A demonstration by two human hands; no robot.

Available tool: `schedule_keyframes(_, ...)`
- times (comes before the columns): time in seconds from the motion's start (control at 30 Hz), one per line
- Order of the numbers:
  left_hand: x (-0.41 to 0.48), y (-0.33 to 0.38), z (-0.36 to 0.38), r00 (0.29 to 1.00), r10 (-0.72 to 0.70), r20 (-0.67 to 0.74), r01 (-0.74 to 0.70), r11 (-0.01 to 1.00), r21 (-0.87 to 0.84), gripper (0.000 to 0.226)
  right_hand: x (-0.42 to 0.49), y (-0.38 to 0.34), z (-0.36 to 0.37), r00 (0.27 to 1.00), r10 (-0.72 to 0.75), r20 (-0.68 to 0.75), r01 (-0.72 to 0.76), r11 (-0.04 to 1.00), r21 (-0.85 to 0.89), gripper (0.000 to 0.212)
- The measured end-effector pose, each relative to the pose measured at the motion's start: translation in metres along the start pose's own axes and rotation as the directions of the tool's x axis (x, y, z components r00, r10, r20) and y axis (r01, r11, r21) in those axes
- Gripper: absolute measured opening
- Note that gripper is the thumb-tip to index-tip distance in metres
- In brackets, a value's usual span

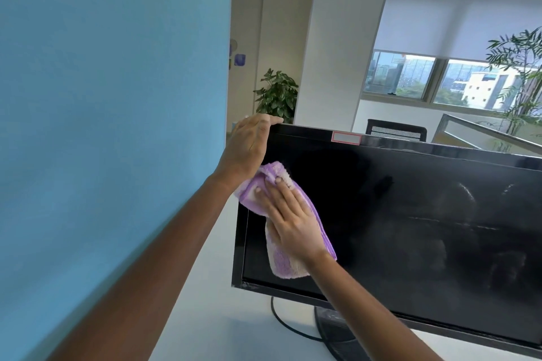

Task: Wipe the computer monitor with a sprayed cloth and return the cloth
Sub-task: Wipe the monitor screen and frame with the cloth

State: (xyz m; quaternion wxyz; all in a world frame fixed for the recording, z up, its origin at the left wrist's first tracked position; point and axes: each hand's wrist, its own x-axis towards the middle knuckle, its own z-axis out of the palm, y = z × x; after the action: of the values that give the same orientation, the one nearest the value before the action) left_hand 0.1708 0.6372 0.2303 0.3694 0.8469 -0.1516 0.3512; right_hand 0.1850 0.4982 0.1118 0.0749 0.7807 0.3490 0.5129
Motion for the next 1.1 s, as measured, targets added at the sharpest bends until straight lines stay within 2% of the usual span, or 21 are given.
schedule_keyframes(0.07,0.003,0.003,0.001,1.0,0.01,0.003,-0.01,1.0,0.005,0.061,-0.004,0.01,-0.003,1.0,0.0,0.009,0.0,1.0,-0.022,0.046)
schedule_keyframes(0.13,0.006,0.006,0.004,1.0,0.022,0.013,-0.023,1.0,0.018,0.06,-0.007,0.028,-0.011,0.983,0.174,-0.06,-0.174,0.985,0.014,0.045)
schedule_keyframes(0.17,0.006,0.006,0.005,1.0,0.023,0.013,-0.023,0.999,0.034,0.057,-0.01,0.039,-0.016,0.948,0.301,-0.101,-0.299,0.954,0.03,0.045)
schedule_keyframes(0.23,0.005,0.002,0.006,1.0,0.022,0.004,-0.022,0.998,0.054,0.05,-0.018,0.059,-0.025,0.821,0.541,-0.181,-0.543,0.839,0.043,0.046)
schedule_keyframes(0.3,0.002,0.0,0.005,1.0,0.013,-0.007,-0.013,1.0,0.029,0.051,-0.02,0.063,-0.03,0.668,0.7,-0.254,-0.702,0.706,0.098,0.045)
schedule_keyframes(0.4,0.001,0.004,0.005,0.999,0.047,-0.019,-0.047,0.998,0.033,0.057,0.004,0.043,-0.032,0.447,0.862,-0.241,-0.814,0.503,0.289,0.046)
schedule_keyframes(0.43,0.001,0.006,0.005,0.998,0.059,-0.027,-0.058,0.997,0.041,0.058,0.017,0.032,-0.031,0.405,0.89,-0.211,-0.822,0.456,0.342,0.047)
schedule_keyframes(0.47,0.001,0.008,0.005,0.997,0.067,-0.037,-0.065,0.997,0.049,0.058,0.03,0.019,-0.029,0.418,0.89,-0.182,-0.813,0.456,0.361,0.047)
schedule_keyframes(0.5,0.002,0.009,0.005,0.996,0.073,-0.045,-0.07,0.996,0.058,0.058,0.041,0.003,-0.027,0.484,0.862,-0.154,-0.787,0.505,0.354,0.048)
schedule_keyframes(0.57,0.002,0.007,0.004,0.995,0.092,-0.035,-0.089,0.993,0.081,0.056,0.058,-0.031,-0.017,0.679,0.729,-0.088,-0.682,0.67,0.292,0.049)
schedule_keyframes(0.6,0.001,0.005,0.003,0.995,0.099,-0.026,-0.097,0.991,0.089,0.056,0.064,-0.046,-0.013,0.745,0.666,-0.041,-0.63,0.722,0.284,0.05)
schedule_keyframes(0.7,0.002,0.002,0.001,0.997,0.076,-0.01,-0.075,0.995,0.069,0.057,0.064,-0.05,-0.005,0.81,0.587,-0.002,-0.568,0.785,0.245,0.051)
schedule_keyframes(0.8,0.003,0.005,0.003,0.997,0.073,0.002,-0.073,0.994,0.077,0.058,0.045,-0.016,-0.012,0.908,0.42,-0.012,-0.42,0.908,0.002,0.047)
schedule_keyframes(0.87,0.004,0.007,0.005,0.997,0.079,0.012,-0.08,0.992,0.096,0.059,0.029,0.012,-0.019,0.938,0.346,-0.031,-0.347,0.935,-0.071,0.049)
schedule_keyframes(0.93,0.003,0.007,0.006,0.997,0.074,-0.005,-0.073,0.993,0.089,0.059,0.009,0.04,-0.025,0.937,0.343,-0.071,-0.349,0.931,-0.104,0.051)
schedule_keyframes(1.1,0.001,0.003,0.007,0.998,0.065,0.007,-0.065,0.995,0.073,0.056,-0.055,0.111,-0.049,0.845,0.533,-0.054,-0.535,0.836,-0.121,0.055)
